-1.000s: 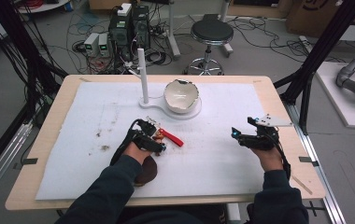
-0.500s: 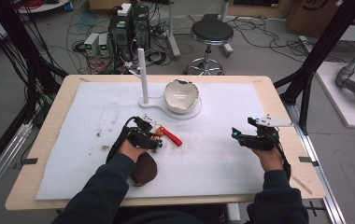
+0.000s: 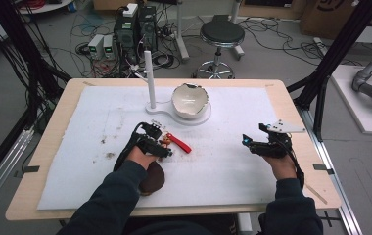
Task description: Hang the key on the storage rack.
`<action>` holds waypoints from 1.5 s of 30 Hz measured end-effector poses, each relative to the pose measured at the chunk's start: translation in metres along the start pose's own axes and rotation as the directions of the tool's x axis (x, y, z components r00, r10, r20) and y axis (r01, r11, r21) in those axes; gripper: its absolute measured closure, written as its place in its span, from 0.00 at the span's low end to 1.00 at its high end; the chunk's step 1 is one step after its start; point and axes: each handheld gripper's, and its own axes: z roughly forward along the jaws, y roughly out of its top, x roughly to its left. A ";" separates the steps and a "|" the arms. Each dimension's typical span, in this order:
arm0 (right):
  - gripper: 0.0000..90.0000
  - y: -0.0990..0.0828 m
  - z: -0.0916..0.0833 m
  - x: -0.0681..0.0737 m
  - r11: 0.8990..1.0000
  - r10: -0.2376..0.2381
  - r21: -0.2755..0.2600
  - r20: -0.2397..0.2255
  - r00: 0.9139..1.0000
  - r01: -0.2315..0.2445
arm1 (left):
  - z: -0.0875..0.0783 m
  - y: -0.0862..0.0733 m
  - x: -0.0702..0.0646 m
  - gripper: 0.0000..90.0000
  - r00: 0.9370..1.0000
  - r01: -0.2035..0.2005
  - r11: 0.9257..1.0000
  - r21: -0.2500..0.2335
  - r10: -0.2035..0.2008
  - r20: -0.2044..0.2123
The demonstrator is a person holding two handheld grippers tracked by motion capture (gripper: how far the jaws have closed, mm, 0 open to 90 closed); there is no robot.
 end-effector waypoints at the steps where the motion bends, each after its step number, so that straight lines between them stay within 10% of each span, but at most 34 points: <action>1: 0.22 0.000 0.000 0.000 1.000 -0.004 -0.002 0.001 1.000 0.004 | 0.000 0.000 0.000 0.40 1.000 0.000 1.000 0.000 0.000 0.000; 5: 0.22 0.000 0.001 0.000 1.000 -0.004 0.002 -0.001 1.000 0.004 | 0.002 0.002 -0.001 0.53 1.000 0.019 1.000 -0.015 -0.019 -0.015; 8: 0.22 0.000 0.002 0.000 1.000 -0.009 0.002 -0.002 1.000 0.009 | 0.002 0.002 0.001 0.61 0.999 -0.047 0.999 -0.015 0.047 -0.015; 11: 0.22 -0.001 0.001 -0.001 1.000 -0.005 0.002 -0.001 1.000 0.005 | 0.002 0.001 0.008 0.62 0.993 -0.114 0.993 -0.025 0.115 0.016; 21: 0.23 0.000 0.001 0.000 1.000 -0.003 0.003 -0.003 1.000 0.003 | 0.000 -0.001 0.008 0.62 0.987 -0.156 0.985 -0.078 0.158 0.020; 33: 0.22 0.000 0.000 -0.001 1.000 0.000 0.001 -0.002 1.000 0.000 | -0.065 0.013 0.038 0.63 0.984 -0.142 0.949 -0.283 0.166 0.063; 38: 0.22 0.001 0.000 -0.001 1.000 0.001 -0.004 0.000 1.000 -0.001 | -0.104 0.034 0.049 0.63 0.980 -0.176 0.916 -0.359 0.198 0.025; 45: 0.22 0.001 0.000 -0.001 1.000 0.002 -0.009 -0.004 1.000 -0.002 | -0.136 0.056 0.061 0.63 0.978 -0.196 0.898 -0.394 0.206 -0.017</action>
